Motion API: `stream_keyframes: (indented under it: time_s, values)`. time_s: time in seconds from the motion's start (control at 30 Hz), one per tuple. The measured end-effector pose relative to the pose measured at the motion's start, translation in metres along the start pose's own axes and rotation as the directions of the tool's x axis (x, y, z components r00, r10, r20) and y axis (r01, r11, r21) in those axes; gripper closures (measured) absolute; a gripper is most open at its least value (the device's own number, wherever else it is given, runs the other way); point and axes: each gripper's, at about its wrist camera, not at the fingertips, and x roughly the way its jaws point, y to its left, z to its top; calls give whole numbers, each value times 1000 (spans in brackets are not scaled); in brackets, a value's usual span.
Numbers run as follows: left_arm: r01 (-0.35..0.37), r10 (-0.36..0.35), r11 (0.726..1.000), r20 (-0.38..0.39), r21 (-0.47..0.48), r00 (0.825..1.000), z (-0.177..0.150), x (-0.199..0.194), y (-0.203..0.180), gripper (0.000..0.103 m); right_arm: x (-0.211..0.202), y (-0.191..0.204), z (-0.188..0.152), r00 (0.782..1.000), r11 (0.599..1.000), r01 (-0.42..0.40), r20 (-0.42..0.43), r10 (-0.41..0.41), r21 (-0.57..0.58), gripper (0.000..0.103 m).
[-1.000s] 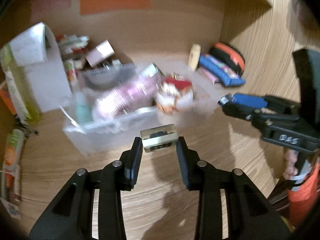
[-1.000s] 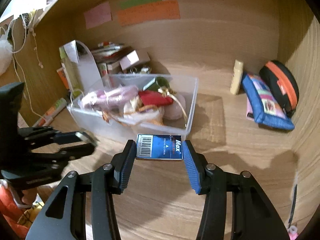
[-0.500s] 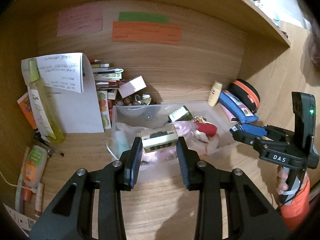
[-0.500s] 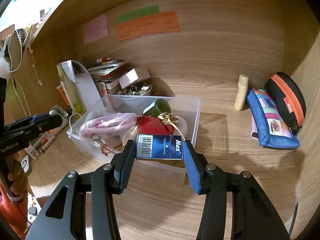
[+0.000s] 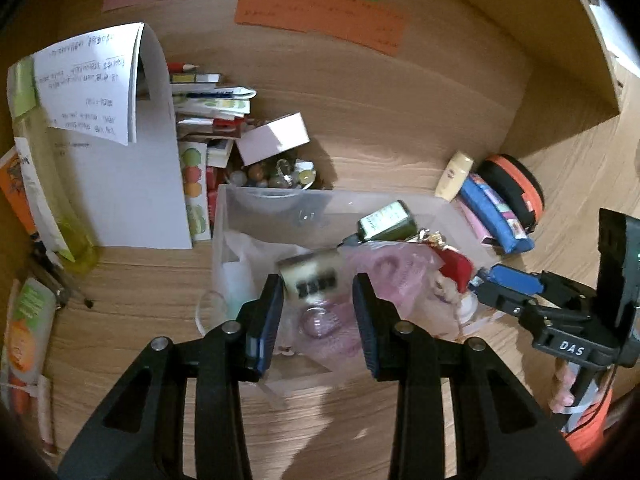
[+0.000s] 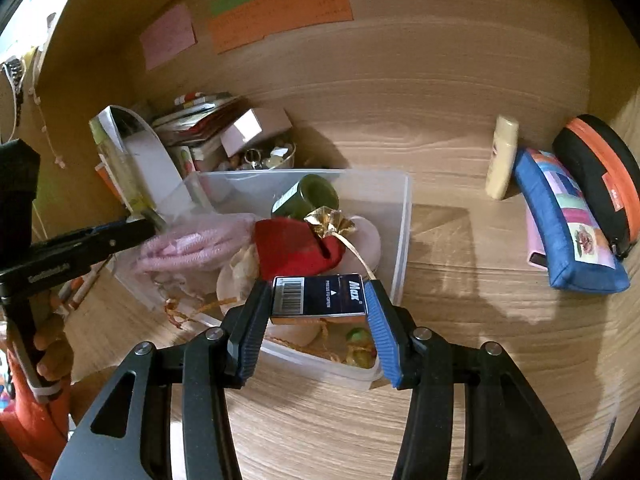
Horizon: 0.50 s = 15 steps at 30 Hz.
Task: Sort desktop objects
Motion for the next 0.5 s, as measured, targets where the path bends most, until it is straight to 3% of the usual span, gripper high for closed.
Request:
stream_keyframes:
  time_s: [0.3, 0.43, 0.5]
  values:
    - [-42, 34, 995, 89, 88, 995, -6, -39, -26, 40, -32, 19, 3, 994, 997, 54, 96, -48, -55, 46]
    - [-61, 44, 990, 134, 125, 990, -13, -57, -39, 29, -45, 31, -1, 987, 991, 103, 135, -91, -81, 23]
    - [-86, 65, 987, 148, 137, 987, -17, -64, -45, 17, -51, 35, -4, 982, 988, 124, 152, -109, -93, 20]
